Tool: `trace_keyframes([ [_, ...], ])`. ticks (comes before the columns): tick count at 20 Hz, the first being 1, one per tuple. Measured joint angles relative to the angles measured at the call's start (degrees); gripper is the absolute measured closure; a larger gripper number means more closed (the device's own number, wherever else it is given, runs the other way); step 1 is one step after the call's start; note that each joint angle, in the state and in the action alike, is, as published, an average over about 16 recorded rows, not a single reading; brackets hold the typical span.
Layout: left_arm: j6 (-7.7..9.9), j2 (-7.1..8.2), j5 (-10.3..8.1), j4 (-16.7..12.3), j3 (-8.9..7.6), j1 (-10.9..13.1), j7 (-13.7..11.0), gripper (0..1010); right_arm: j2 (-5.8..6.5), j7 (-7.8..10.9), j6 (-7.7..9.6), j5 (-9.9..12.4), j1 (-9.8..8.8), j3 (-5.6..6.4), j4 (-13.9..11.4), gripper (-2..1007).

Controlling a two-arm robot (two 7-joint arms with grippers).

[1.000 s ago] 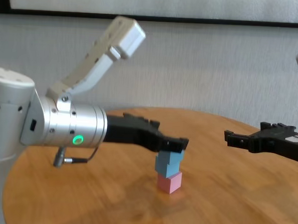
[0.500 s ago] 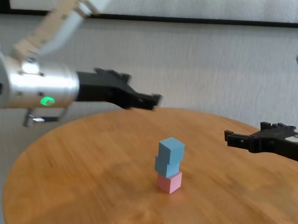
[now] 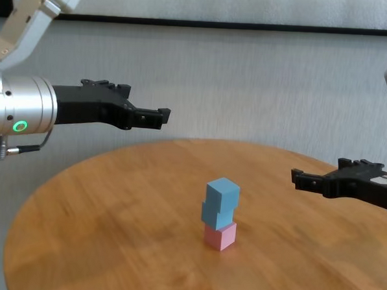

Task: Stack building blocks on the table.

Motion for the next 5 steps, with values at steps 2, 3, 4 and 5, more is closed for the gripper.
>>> trace_keyframes([
  [2, -0.36, 0.08, -0.12, 0.4, -0.2, -0.1, -0.1, 10, 0.0, 0.0, 0.0, 0.0, 0.0, 0.0, 0.0, 0],
  [3, -0.46, 0.11, -0.13, 0.5, -0.23, -0.1, -0.1, 10, 0.0, 0.0, 0.0, 0.0, 0.0, 0.0, 0.0, 0],
  [4, -0.45, 0.1, -0.14, 0.5, -0.23, -0.1, -0.1, 10, 0.0, 0.0, 0.0, 0.0, 0.0, 0.0, 0.0, 0],
  [5, -0.43, 0.08, -0.14, 0.5, -0.22, -0.1, -0.1, 10, 0.0, 0.0, 0.0, 0.0, 0.0, 0.0, 0.0, 0],
])
